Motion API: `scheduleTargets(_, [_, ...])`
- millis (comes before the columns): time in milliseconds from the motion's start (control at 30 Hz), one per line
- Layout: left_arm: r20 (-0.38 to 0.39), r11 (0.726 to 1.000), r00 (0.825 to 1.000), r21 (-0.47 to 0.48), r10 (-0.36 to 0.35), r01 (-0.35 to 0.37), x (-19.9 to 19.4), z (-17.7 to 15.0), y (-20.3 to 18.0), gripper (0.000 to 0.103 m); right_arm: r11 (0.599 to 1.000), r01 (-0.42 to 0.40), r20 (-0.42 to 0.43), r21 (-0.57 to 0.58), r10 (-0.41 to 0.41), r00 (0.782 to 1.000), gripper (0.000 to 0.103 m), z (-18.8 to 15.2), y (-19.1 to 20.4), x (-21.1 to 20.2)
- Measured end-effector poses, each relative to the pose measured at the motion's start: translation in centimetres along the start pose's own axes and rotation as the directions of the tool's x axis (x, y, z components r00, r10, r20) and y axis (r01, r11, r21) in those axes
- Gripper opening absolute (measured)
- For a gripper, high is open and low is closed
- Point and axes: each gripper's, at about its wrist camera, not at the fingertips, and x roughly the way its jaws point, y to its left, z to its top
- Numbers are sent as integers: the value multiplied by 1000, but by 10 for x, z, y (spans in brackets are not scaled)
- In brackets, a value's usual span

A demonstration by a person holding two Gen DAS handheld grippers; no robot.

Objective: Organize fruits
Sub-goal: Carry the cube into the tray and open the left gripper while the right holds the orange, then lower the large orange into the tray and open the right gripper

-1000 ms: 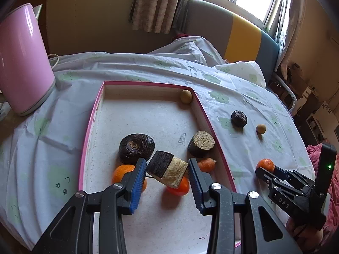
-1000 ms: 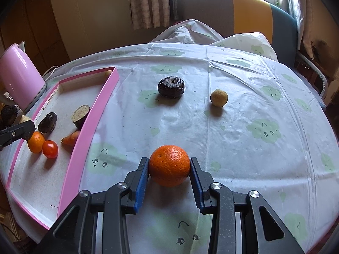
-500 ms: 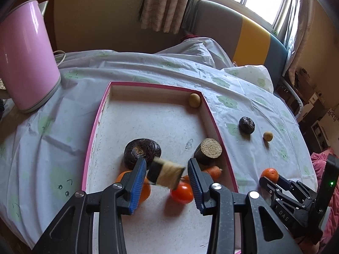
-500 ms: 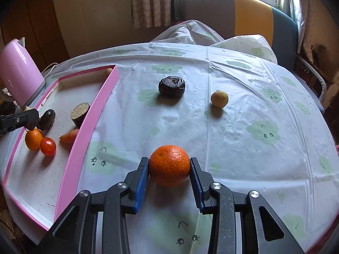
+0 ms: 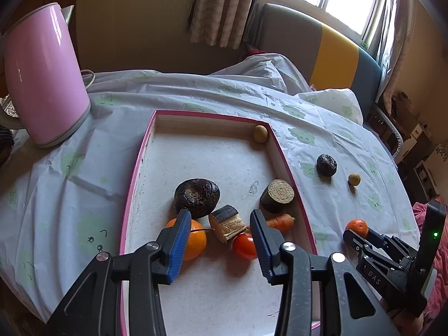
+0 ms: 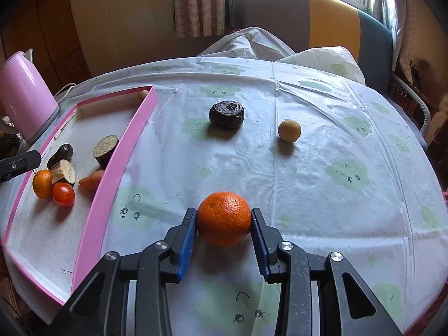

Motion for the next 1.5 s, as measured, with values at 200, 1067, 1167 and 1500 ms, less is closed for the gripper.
scheduleTargets(200, [8,1000,1000,0,-2,2,-6,-3,2,44,1000,-12,-3,-3,12,1000,38,-1,4,-2])
scheduleTargets(1067, [23,999,999,-25,25,-24,-16,-10,23,44,974,-203,67,-103,210,975,38,21,68,-41])
scheduleTargets(1167, [26,999,999,-29,27,-27,-17,-10,25,44,964,-236,57,-119,244,968,38,22,79,-41])
scheduleTargets(1500, [28,998,999,-42,37,-36,-16,-10,32,44,936,-300,5,-184,306,952,38,26,115,-30])
